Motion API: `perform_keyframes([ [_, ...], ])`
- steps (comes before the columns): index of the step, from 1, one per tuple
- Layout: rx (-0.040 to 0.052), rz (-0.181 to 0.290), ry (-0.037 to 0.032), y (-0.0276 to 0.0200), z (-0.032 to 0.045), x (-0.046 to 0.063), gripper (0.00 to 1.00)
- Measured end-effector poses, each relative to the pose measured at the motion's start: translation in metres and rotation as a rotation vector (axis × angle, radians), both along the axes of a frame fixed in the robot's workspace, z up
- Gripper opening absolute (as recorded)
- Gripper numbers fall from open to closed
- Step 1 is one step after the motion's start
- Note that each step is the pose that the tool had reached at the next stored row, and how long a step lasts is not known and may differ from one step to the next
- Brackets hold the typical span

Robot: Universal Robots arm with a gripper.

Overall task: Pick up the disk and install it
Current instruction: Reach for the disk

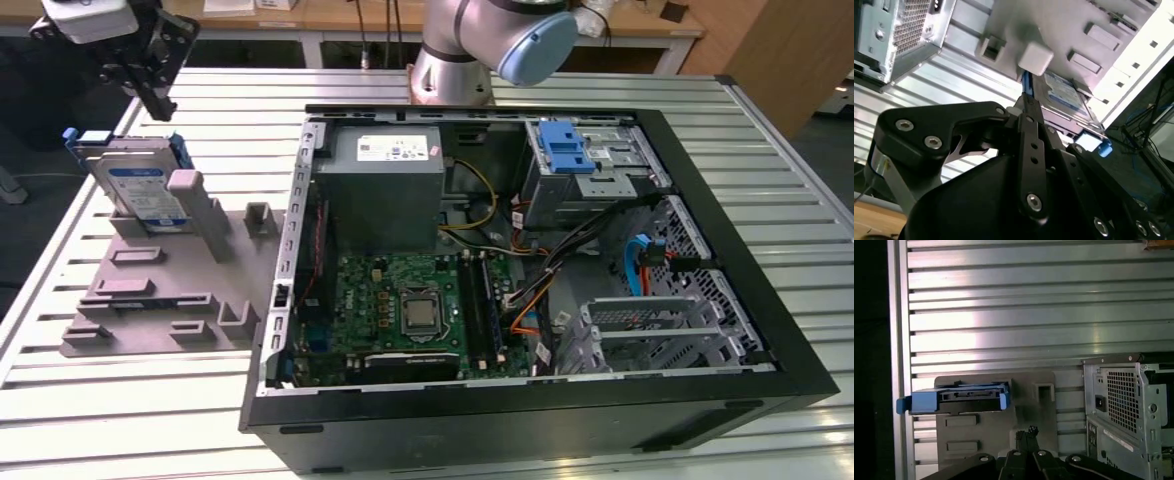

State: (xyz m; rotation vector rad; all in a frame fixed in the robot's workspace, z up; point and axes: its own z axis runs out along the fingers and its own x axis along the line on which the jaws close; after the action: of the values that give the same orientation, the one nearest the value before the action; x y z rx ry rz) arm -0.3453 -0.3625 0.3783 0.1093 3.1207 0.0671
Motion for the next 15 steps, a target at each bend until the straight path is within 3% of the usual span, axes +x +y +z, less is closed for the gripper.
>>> perform_keyframes([
  [7,-0.0004,0.0,0.0007,0.0084,-0.0041,-0.032,0.11],
  [15,-0.0007,0.0,0.0045,0.0136,-0.0096,-0.066,0.11],
])
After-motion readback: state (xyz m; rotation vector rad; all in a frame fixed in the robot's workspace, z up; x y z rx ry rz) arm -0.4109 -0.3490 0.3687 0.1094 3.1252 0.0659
